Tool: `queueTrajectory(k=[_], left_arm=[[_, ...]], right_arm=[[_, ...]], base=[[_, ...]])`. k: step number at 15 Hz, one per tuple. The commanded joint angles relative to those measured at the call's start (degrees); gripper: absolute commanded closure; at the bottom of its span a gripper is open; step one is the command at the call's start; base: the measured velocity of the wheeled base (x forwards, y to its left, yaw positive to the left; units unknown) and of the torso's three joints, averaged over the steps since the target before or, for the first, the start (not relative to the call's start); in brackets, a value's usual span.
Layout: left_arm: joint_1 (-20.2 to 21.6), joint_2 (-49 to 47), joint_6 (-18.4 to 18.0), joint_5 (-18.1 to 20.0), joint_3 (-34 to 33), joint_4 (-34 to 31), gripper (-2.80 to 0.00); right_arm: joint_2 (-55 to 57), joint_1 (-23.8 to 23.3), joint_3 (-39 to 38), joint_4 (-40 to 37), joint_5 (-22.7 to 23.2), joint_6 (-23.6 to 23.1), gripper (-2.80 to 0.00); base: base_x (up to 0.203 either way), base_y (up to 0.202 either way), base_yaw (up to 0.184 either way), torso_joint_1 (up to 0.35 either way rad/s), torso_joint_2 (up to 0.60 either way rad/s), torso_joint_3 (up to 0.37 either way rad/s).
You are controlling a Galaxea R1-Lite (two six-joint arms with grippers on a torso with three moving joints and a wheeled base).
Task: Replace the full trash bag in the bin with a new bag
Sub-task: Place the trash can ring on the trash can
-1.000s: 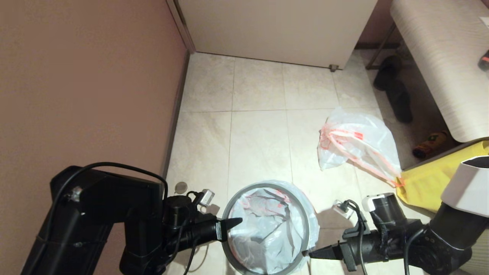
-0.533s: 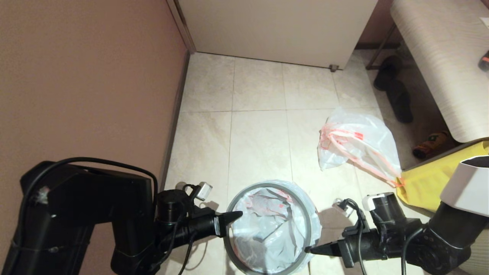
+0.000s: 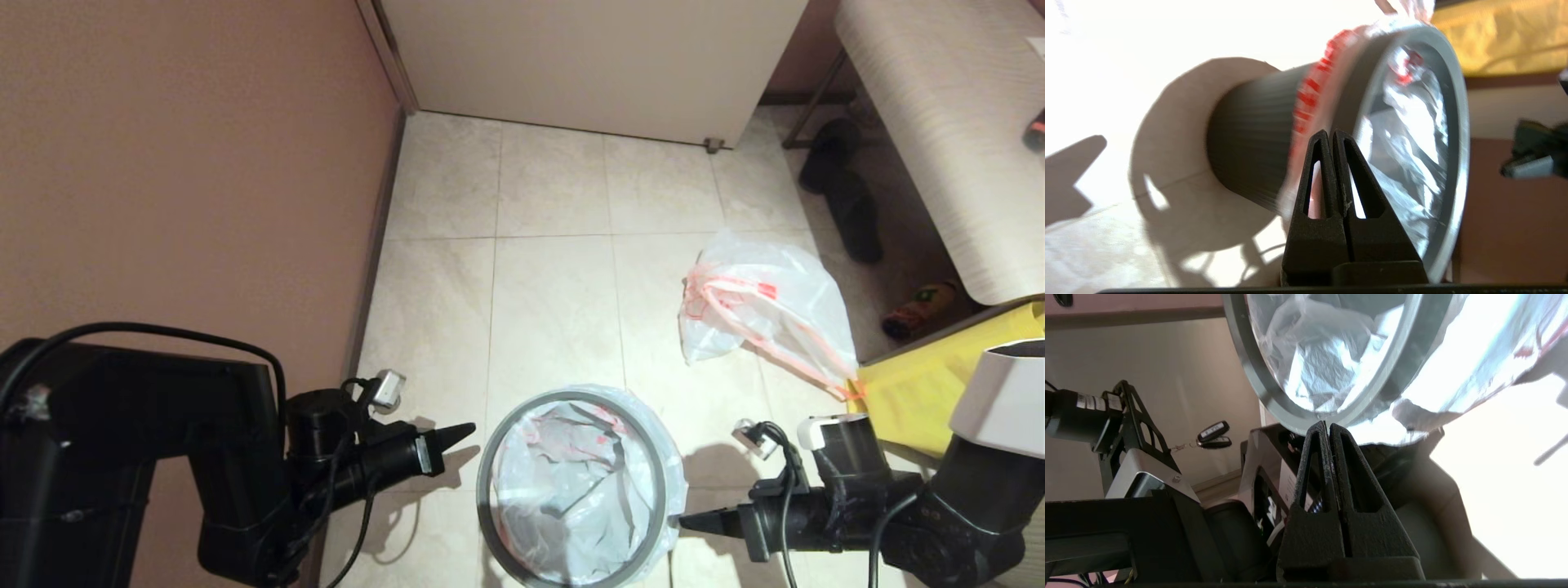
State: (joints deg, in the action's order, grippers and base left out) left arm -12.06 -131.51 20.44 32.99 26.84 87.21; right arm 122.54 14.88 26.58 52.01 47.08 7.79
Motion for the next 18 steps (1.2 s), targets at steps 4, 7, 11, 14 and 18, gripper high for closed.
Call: queueTrajectory(k=[4,7,11,14,18], left_arm=[[1.07,-1.54,0.04,0.32,-0.73,2.74,0.00],[1.00,-0.95,-0.05,0.41,-1.54,2.74,0.00],[-0.34,-0.41,-0.40,0.41,-2.67,2.74,0.00],[-0.34,-0.43,-0.40,0.41,-2.76,2.74,0.00],[-0.99,-0.63,-0.40,0.41,-3.39,2.74,0.00]], right_arm=[[-18.09,5.93,1.34,-8.49,-21.37,1.95,0.00],[-22.25,14.20,15.22,-31.29,-45.39,-1.03,0.00],[-14.01,16.09,27.16,-43.32,-60.18,-14.15,-2.80],[-10.83,16.14,31.97,-43.98,-69.23,-16.59,-2.80],[-4.95,15.98,34.75,-39.23,-70.71,-17.78,-2.80]], base=[[0.000,0.000,0.000,0.000,0.00,0.000],[0.000,0.000,0.000,0.000,0.00,0.000],[0.000,0.000,0.000,0.000,0.00,0.000],[0.000,0.000,0.000,0.000,0.00,0.000],[0.000,0.000,0.000,0.000,0.00,0.000]])
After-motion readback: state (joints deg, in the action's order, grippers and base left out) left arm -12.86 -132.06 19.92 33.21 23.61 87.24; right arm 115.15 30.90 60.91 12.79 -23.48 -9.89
